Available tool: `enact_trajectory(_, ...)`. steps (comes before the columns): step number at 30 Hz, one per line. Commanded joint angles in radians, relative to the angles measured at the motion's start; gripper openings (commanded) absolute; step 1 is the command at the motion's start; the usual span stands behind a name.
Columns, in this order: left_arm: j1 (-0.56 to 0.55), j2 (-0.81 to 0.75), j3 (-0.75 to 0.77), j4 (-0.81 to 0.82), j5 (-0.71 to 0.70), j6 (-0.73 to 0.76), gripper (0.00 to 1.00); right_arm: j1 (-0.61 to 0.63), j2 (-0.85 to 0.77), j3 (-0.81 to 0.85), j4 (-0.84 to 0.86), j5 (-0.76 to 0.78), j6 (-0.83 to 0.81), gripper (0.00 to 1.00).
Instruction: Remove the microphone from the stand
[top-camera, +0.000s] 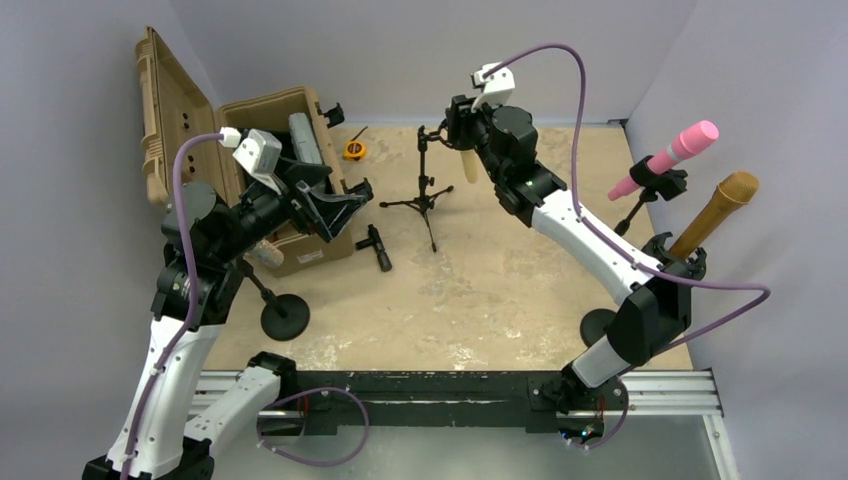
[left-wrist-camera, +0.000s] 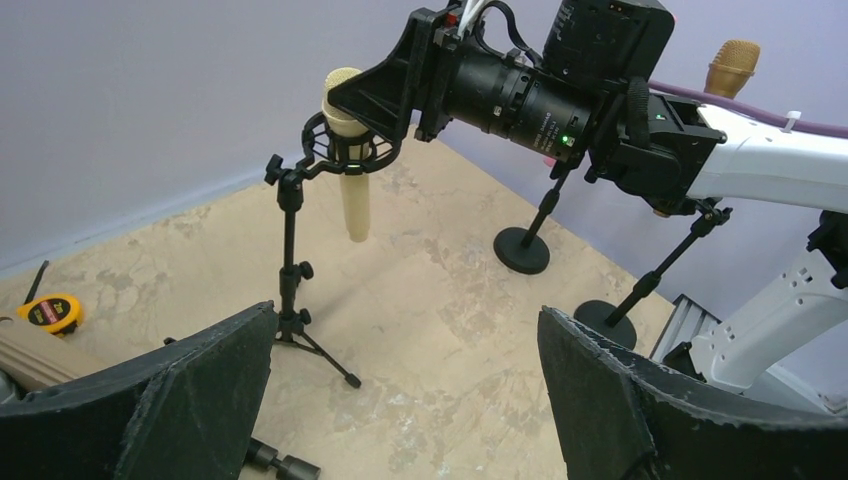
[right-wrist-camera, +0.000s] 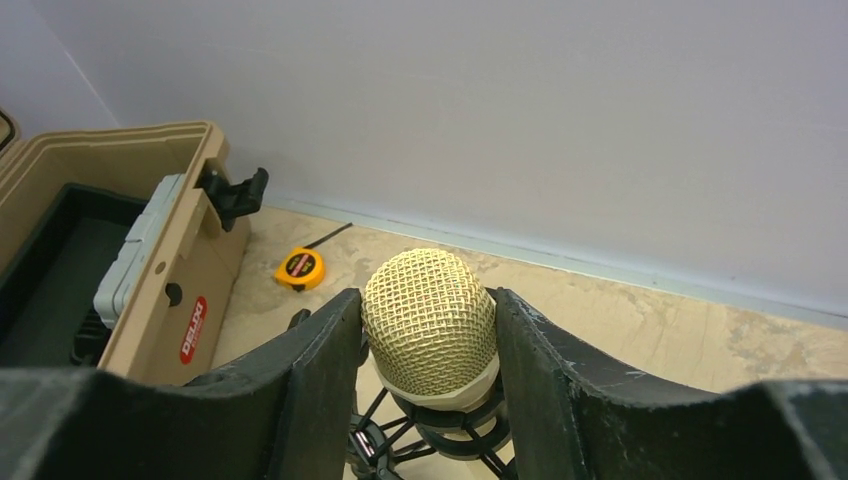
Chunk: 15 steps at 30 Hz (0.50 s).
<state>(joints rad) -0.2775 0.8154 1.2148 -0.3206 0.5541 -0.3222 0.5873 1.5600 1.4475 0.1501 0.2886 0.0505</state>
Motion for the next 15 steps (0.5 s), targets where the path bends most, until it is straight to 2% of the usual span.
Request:
enact_trajectory(1,-0.008,0.004,-0.001,0.039,0.007,-0.009,0.99,0.014,0.009,0.016,0.014,0.021,-0.023,0.48)
enact_trajectory(5,-0.008,0.005,-0.002,0.038,0.007,-0.008,0.99,0.017,0.019,0.015,0.011,0.03,-0.024,0.6)
enact_trajectory(9,-0.009,0.008,-0.001,0.036,0.006,-0.008,0.99,0.019,0.027,0.01,0.012,0.03,-0.026,0.6)
enact_trajectory(13,-0.011,0.009,-0.001,0.036,0.007,-0.006,0.99,0.022,0.031,0.01,0.015,0.032,-0.027,0.43)
enact_trajectory(15,-0.012,0.01,0.0,0.035,0.01,-0.006,0.99,0.024,0.027,0.017,0.016,0.034,-0.031,0.31)
